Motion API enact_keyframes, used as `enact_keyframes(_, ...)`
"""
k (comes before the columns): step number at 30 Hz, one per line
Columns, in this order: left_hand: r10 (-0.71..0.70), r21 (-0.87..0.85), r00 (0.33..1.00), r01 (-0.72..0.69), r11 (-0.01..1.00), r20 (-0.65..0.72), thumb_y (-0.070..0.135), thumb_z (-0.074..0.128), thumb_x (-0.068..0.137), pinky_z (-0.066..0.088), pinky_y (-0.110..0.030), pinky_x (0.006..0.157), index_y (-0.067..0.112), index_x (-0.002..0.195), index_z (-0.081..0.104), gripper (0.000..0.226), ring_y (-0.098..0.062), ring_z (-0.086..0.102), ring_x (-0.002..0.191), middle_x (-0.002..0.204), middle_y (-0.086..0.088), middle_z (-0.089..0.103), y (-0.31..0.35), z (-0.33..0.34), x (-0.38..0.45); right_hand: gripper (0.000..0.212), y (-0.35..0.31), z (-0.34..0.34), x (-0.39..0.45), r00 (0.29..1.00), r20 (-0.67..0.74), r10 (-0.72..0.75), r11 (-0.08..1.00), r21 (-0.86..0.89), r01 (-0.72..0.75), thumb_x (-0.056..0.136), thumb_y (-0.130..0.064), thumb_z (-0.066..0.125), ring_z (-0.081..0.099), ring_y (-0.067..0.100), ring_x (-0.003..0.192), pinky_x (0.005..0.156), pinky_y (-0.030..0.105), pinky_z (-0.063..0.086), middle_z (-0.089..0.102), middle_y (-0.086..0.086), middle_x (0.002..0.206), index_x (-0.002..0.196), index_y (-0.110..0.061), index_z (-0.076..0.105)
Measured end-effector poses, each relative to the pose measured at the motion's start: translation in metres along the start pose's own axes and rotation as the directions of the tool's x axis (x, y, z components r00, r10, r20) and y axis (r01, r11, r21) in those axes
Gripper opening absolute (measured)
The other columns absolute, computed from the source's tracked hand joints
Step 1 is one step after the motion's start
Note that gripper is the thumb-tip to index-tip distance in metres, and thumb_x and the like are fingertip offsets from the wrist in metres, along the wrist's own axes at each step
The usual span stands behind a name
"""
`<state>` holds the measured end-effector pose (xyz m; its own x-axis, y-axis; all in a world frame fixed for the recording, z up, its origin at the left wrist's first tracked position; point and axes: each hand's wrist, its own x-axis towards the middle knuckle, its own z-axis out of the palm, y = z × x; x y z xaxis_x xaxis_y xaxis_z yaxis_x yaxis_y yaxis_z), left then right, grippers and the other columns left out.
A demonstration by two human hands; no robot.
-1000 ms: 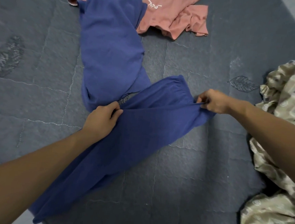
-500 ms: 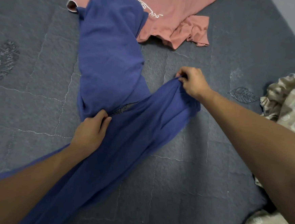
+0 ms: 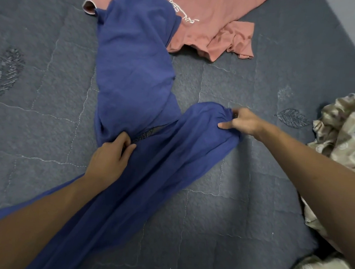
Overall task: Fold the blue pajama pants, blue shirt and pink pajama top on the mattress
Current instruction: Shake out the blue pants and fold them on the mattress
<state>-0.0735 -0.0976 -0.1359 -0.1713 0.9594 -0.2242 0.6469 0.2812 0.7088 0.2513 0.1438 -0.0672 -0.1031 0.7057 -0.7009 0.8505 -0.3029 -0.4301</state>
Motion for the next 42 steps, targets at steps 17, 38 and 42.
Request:
enact_keyframes(17,-0.039,0.002,0.997,0.04,0.999,-0.067,0.037,0.049,0.103,0.049,-0.047,0.06,0.021,0.09,0.043,0.021,-0.029,0.059,0.061,0.065,-0.002,0.062,0.008,0.008,0.002,0.049,0.067,-0.016,-0.01,0.934,-0.195,-0.299,0.827,-0.541,0.152,0.087,-0.033,0.076,0.056,0.039,0.112,0.091,0.046,0.047,0.059,0.012,0.123,0.125,-0.017,0.05)
enact_keyframes(38,0.027,0.107,0.999,-0.023,0.994,-0.029,0.051,0.054,0.098,0.049,-0.042,0.059,0.021,0.089,0.05,0.032,-0.029,0.061,0.064,0.063,0.0,0.062,0.005,0.005,0.004,0.062,0.076,0.098,-0.028,0.791,-0.411,-0.453,0.717,-0.695,0.05,0.108,-0.044,0.024,0.004,0.029,0.159,0.127,0.052,0.01,0.006,0.011,0.171,0.164,-0.024,0.006)
enact_keyframes(42,0.038,0.071,0.998,-0.041,0.997,0.045,0.06,0.062,0.091,0.051,-0.043,0.062,0.024,0.087,0.051,0.038,-0.026,0.062,0.068,0.067,0.004,0.061,0.0,-0.005,0.002,0.063,0.064,0.148,-0.067,0.782,-0.389,-0.487,0.733,-0.669,0.124,0.106,-0.041,0.032,0.007,0.028,0.158,0.126,0.051,0.013,0.008,0.009,0.171,0.163,-0.021,0.014)
